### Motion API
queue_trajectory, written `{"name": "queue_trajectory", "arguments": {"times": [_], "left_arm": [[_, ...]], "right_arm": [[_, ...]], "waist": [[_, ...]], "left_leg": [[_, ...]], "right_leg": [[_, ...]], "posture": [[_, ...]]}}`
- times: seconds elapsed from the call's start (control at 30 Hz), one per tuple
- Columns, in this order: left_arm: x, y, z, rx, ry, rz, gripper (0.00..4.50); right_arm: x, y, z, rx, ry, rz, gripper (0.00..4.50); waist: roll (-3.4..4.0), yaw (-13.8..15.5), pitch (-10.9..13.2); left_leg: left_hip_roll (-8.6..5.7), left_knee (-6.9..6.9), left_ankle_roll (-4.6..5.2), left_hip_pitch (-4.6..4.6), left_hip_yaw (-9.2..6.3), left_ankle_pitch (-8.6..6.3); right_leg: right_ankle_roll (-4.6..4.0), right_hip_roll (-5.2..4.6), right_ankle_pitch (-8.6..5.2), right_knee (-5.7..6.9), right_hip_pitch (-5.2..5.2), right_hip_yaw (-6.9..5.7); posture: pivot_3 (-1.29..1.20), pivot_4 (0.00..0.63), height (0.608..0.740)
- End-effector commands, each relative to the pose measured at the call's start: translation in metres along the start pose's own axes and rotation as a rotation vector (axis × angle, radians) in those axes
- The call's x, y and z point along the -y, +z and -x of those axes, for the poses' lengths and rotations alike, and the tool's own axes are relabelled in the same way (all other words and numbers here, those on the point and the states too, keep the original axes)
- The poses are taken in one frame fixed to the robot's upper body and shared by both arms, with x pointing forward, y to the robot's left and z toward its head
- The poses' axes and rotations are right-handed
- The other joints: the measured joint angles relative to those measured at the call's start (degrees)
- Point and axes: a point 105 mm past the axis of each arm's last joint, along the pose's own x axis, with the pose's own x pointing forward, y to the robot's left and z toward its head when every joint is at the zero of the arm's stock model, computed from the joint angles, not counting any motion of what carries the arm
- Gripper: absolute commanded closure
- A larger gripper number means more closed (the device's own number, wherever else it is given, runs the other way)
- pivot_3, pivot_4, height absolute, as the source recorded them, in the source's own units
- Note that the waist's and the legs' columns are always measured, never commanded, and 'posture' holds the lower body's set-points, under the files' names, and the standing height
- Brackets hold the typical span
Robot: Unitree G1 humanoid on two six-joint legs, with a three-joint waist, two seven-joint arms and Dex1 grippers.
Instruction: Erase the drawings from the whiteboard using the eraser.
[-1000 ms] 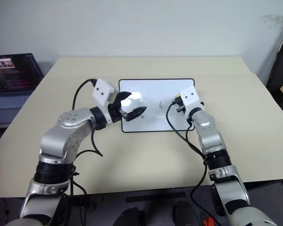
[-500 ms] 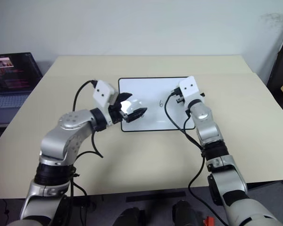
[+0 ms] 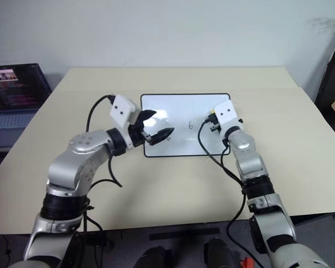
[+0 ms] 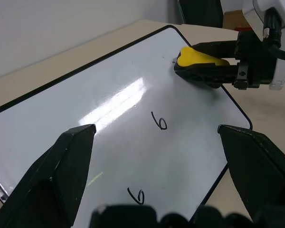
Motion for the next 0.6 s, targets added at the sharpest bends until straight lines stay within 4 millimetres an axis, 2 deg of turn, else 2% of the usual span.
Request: {"name": "queue_trajectory", "arguments": {"times": [0.03, 0.23, 0.33, 0.47, 0.6], "left_arm": [[-0.001, 0.015, 0.003, 0.053, 0.007, -0.024, 0.00], [-0.001, 0.015, 0.004, 0.052, 0.007, -0.024, 0.00], [-0.001, 0.014, 0.004, 0.050, 0.007, -0.024, 0.00], [-0.001, 0.013, 0.004, 0.047, 0.007, -0.026, 0.00], [-0.001, 0.014, 0.003, 0.048, 0.004, -0.028, 0.00]], "right_arm": [[-0.006, -0.034, 0.006, -0.138, 0.033, -0.025, 3.17], [-0.009, -0.026, 0.010, -0.115, 0.064, -0.022, 3.17], [-0.006, -0.014, 0.011, -0.071, 0.060, -0.024, 3.17], [0.005, 0.018, 0.007, 0.051, -0.002, -0.029, 3.17], [0.015, 0.039, -0.003, 0.111, -0.071, -0.019, 3.17]], "waist": [[0.00, -0.02, 0.00], [0.00, -0.02, 0.00], [0.00, 0.00, 0.01], [0.01, 0.00, 0.02], [0.03, 0.12, 0.10]], "left_leg": [[0.00, 0.00, 0.00, 0.00, 0.01, 0.00], [0.00, -0.01, 0.00, -0.01, 0.00, 0.00], [0.00, -0.01, 0.00, -0.02, -0.02, 0.00], [0.00, -0.04, 0.00, -0.06, -0.02, 0.00], [0.00, -0.07, 0.00, -0.13, -0.02, 0.00]], "right_leg": [[0.00, 0.00, 0.00, 0.00, 0.00, 0.00], [0.00, 0.00, 0.00, 0.00, -0.01, 0.00], [0.00, 0.00, 0.00, 0.00, -0.02, -0.01], [0.00, 0.00, 0.00, -0.01, -0.07, -0.01], [0.00, -0.01, 0.00, -0.03, -0.14, -0.01]], "posture": [[0.00, 0.150, 0.740], [0.00, 0.150, 0.740], [0.00, 0.150, 0.740], [0.00, 0.150, 0.740], [0.00, 0.150, 0.740]]}}
